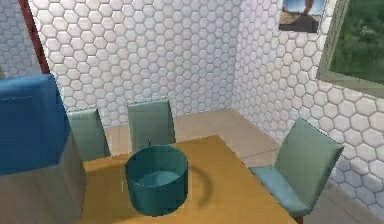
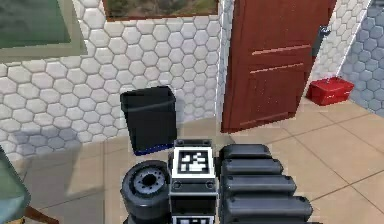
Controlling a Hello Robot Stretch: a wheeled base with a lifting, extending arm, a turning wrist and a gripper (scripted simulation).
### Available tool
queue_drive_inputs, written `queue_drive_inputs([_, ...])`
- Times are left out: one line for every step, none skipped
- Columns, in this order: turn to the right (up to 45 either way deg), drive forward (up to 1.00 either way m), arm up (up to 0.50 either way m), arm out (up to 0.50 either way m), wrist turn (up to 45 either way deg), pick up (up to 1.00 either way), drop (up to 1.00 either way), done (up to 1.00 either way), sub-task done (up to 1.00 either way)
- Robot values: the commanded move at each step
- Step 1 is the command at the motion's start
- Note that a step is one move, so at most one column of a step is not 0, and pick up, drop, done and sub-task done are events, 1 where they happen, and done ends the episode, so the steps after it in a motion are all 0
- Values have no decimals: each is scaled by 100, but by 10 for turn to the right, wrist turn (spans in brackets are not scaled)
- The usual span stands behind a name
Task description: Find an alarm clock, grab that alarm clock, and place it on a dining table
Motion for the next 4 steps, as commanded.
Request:
queue_drive_inputs([-450, 0, 0, 0, 0, 0, 0, 0, 0])
queue_drive_inputs([-450, 0, 0, 0, 0, 0, 0, 0, 0])
queue_drive_inputs([-270, 0, 0, 0, 0, 0, 0, 0, 0])
queue_drive_inputs([-30, 0, 0, 0, 0, 0, 0, 0, 0])
